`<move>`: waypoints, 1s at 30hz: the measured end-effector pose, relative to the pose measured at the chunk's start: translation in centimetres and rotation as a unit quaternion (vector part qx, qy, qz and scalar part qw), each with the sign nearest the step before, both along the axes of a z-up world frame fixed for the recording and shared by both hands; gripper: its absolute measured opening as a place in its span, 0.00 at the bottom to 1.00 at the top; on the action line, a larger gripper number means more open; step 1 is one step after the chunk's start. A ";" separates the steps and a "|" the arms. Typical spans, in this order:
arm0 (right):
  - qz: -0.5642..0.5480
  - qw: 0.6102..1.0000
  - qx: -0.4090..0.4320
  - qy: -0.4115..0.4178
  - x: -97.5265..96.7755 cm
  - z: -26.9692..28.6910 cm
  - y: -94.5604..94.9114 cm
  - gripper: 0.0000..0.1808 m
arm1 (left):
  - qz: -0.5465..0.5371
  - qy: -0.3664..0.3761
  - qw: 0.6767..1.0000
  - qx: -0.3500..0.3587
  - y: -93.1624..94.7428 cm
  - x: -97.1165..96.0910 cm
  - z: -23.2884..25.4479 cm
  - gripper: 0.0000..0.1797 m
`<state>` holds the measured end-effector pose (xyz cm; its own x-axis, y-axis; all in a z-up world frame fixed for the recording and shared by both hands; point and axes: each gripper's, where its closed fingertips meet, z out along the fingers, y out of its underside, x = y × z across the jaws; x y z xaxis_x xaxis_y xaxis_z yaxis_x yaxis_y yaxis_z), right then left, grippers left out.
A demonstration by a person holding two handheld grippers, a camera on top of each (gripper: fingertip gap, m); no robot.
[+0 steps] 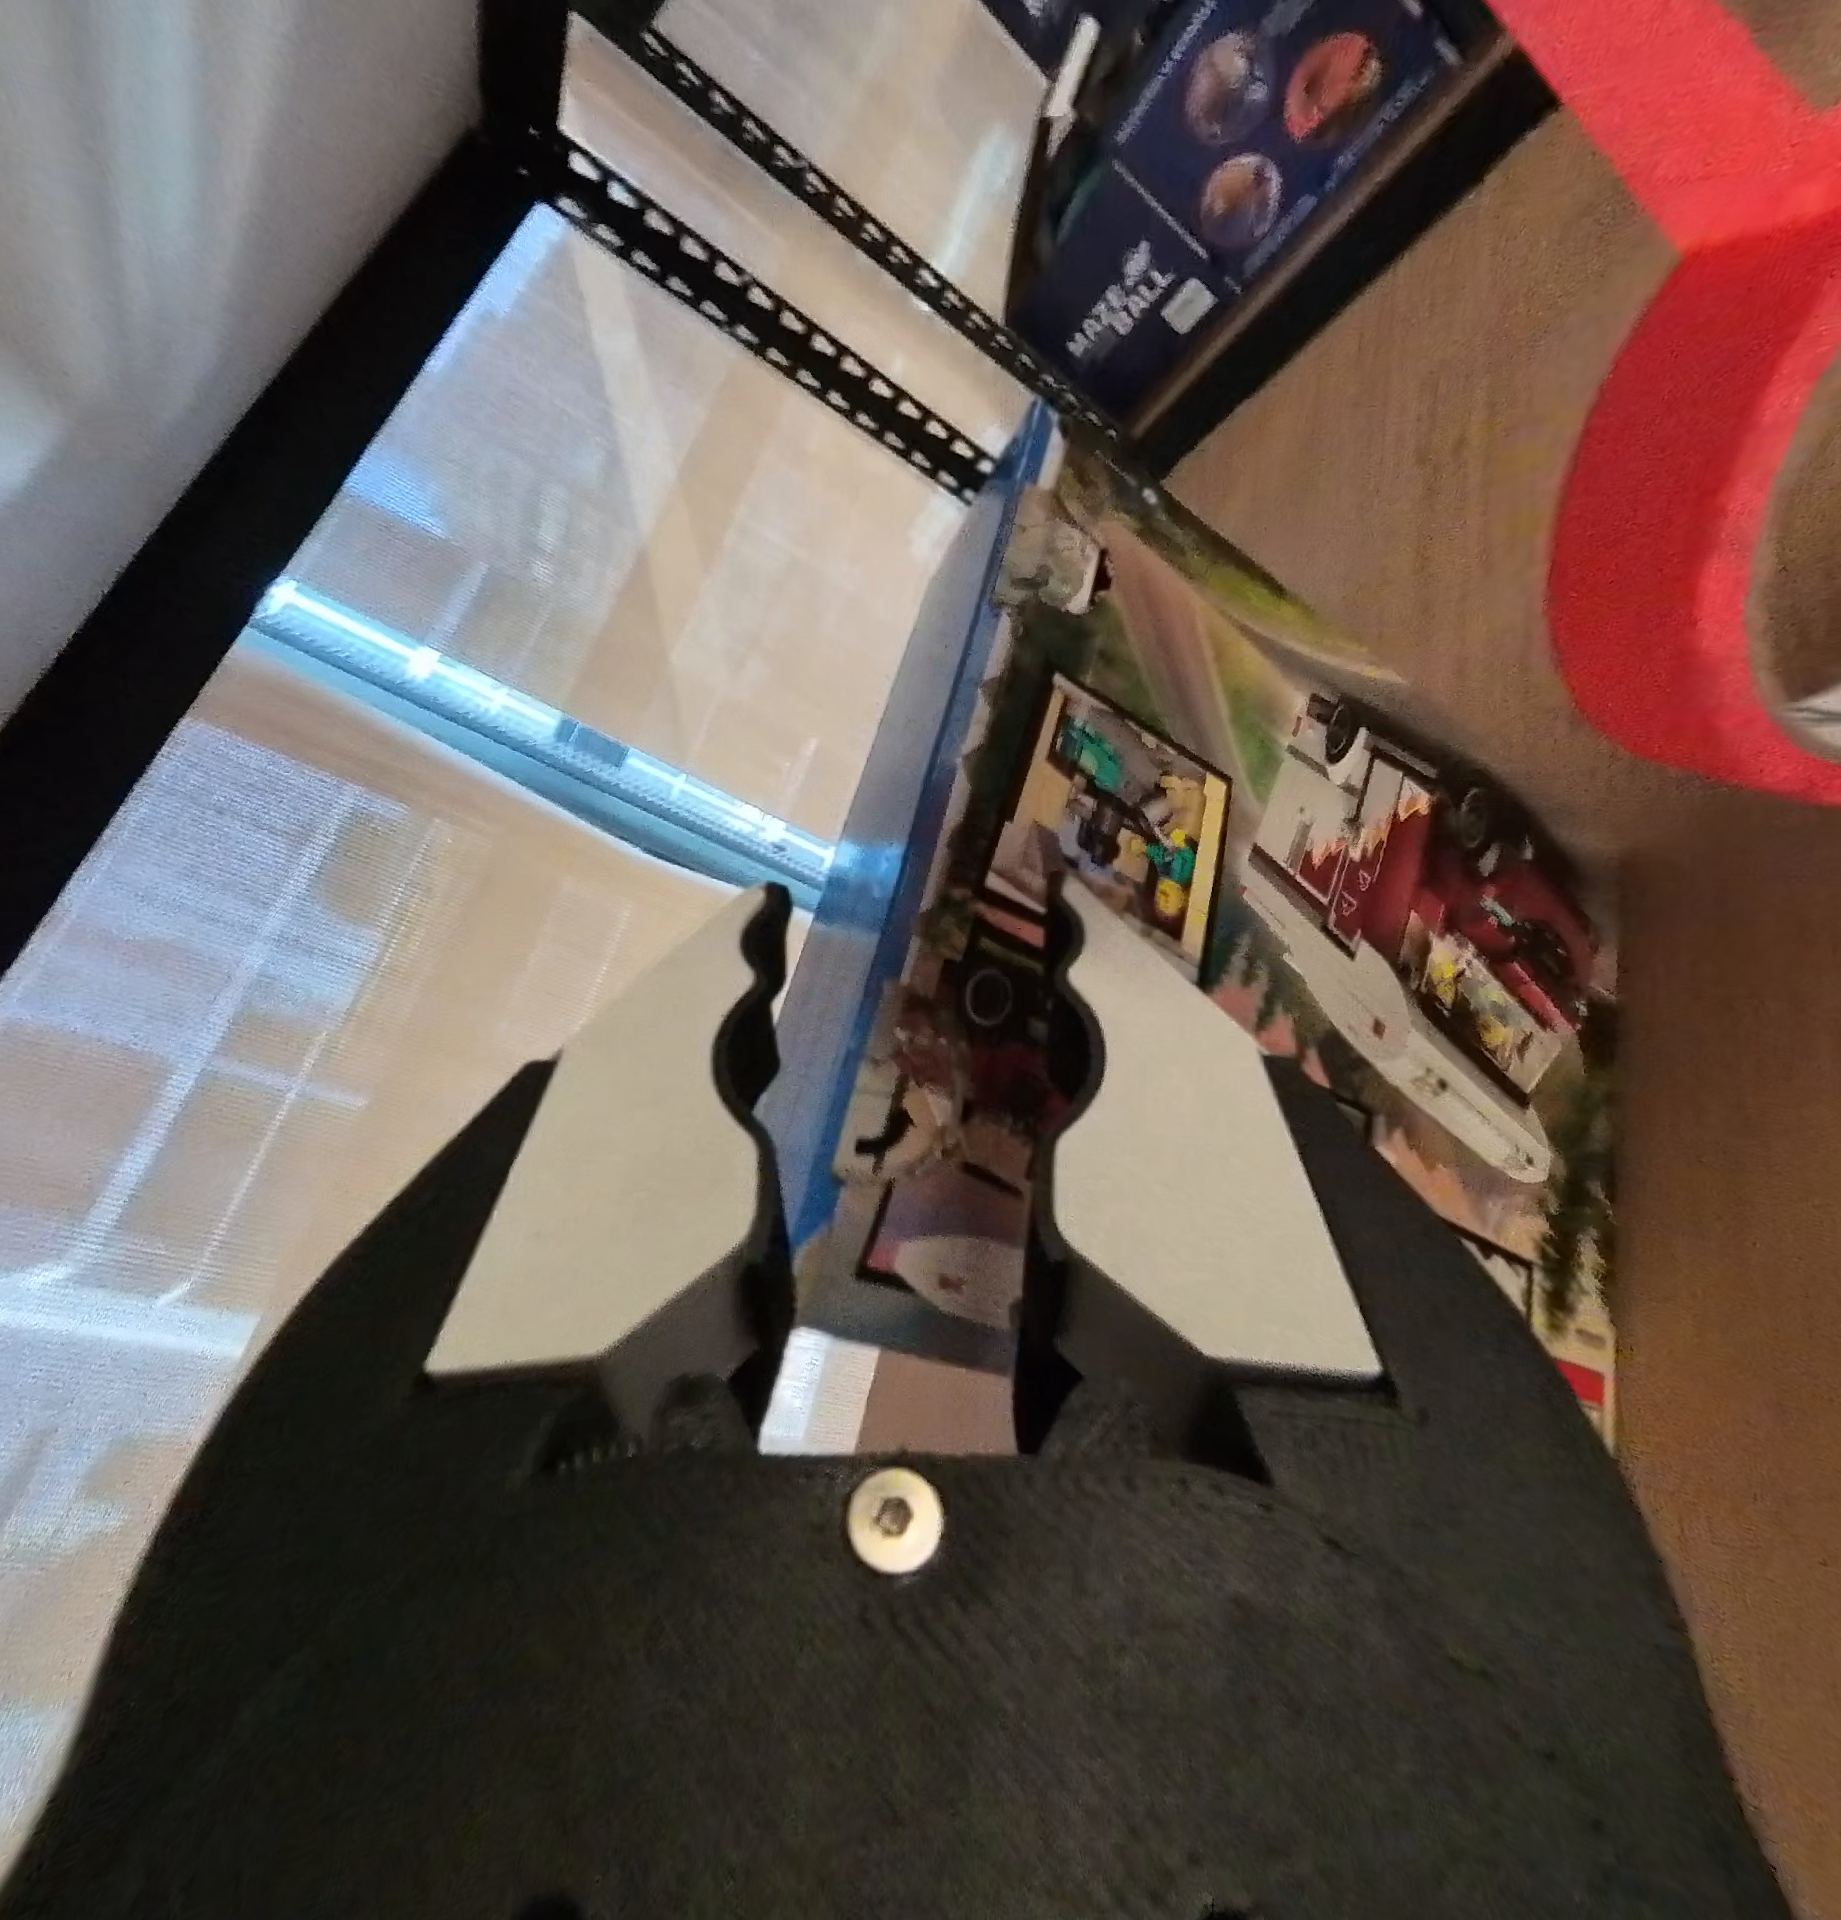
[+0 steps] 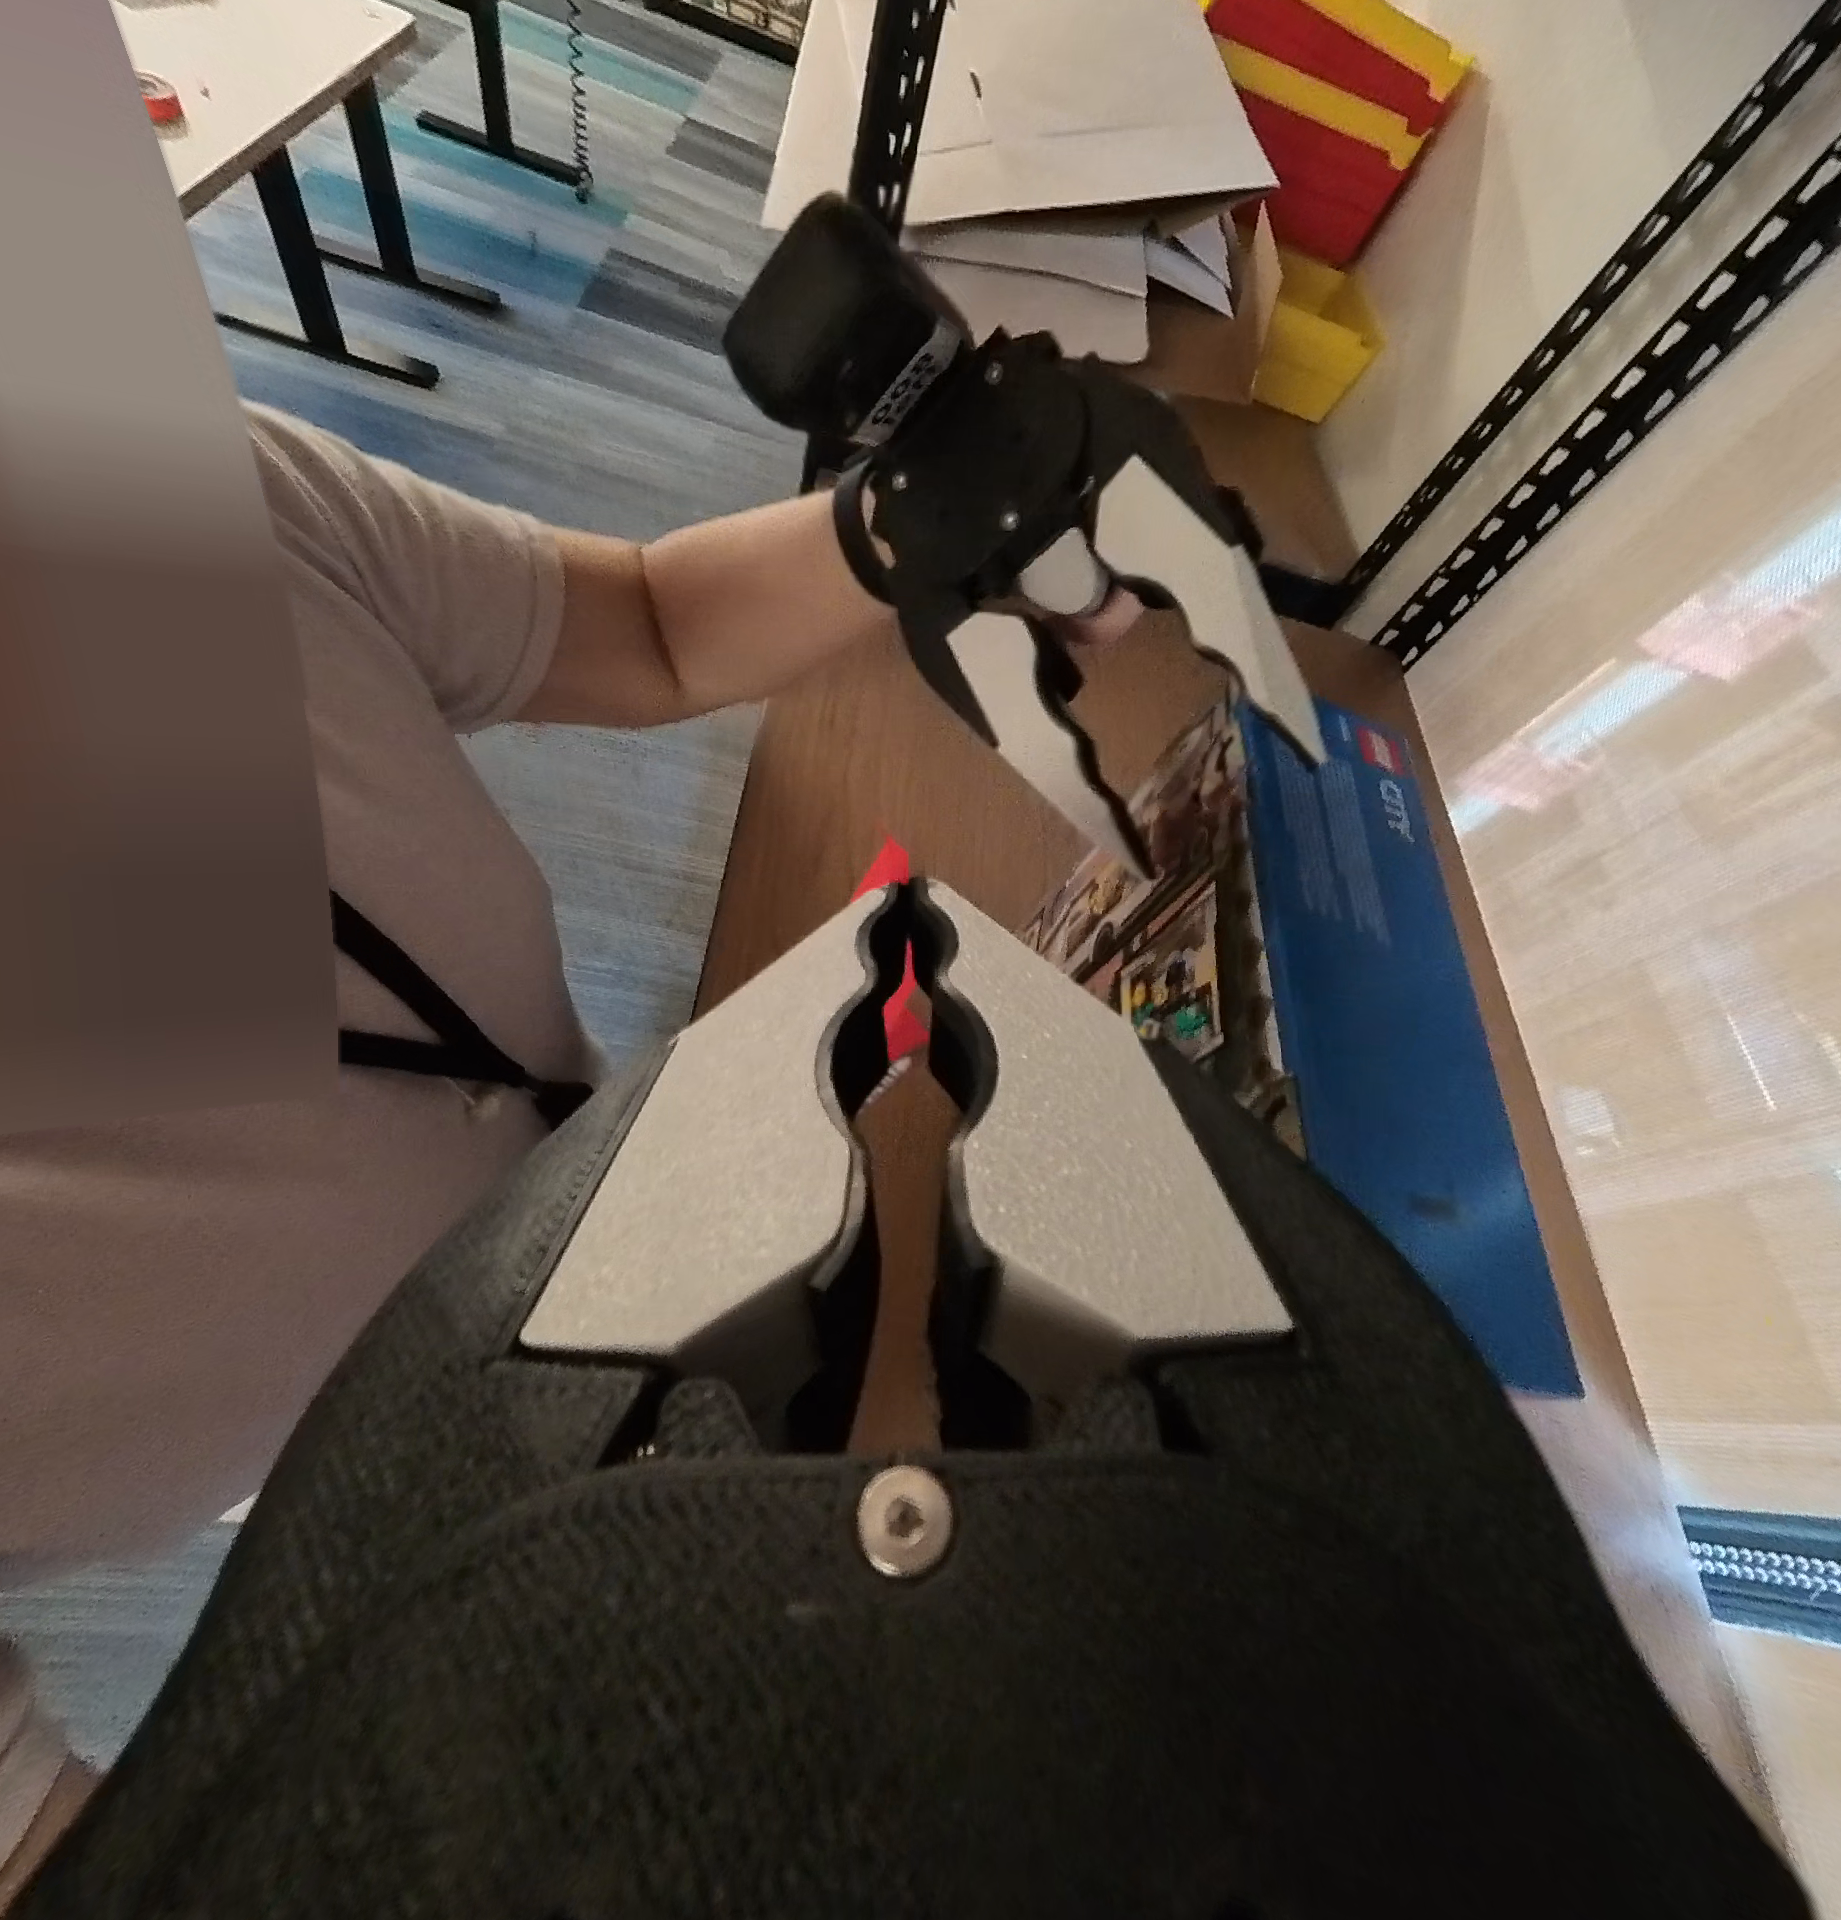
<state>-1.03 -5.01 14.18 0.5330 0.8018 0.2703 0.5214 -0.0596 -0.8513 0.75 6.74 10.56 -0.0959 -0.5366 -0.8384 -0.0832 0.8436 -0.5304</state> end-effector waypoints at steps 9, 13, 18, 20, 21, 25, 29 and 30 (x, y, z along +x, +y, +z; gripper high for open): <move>-0.022 0.999 -0.022 0.006 -0.2 -0.4 1.0 0.00 | -0.044 0.106 0.992 -0.046 0.4 1.3 -1.0 0.13; -0.041 0.999 -0.031 -0.006 0.1 -0.7 2.6 0.00 | -0.027 0.098 0.995 -0.016 0.4 1.3 -1.2 0.11; -0.061 0.997 -0.043 0.004 0.8 -0.1 5.0 0.00 | -0.028 0.086 0.996 -0.001 0.4 1.3 -1.2 0.10; -0.071 0.996 -0.051 0.013 1.2 0.2 6.1 0.00 | -0.028 0.087 0.996 0.000 0.4 1.3 -1.2 0.09; -0.076 0.995 -0.056 0.017 1.4 0.3 6.6 0.00 | -0.029 0.086 0.996 0.003 0.4 1.3 -1.2 0.09; -0.080 0.993 -0.080 0.028 2.2 0.4 8.1 0.00 | -0.030 0.080 0.996 0.015 0.4 1.3 -1.2 0.08; -0.077 0.989 -0.111 0.055 2.6 0.2 9.4 0.00 | -0.031 0.077 0.996 0.022 0.3 1.3 -1.3 0.08; -0.078 0.988 -0.121 0.063 2.8 0.1 9.8 0.00 | -0.031 0.078 0.996 0.021 0.3 1.3 -1.3 0.08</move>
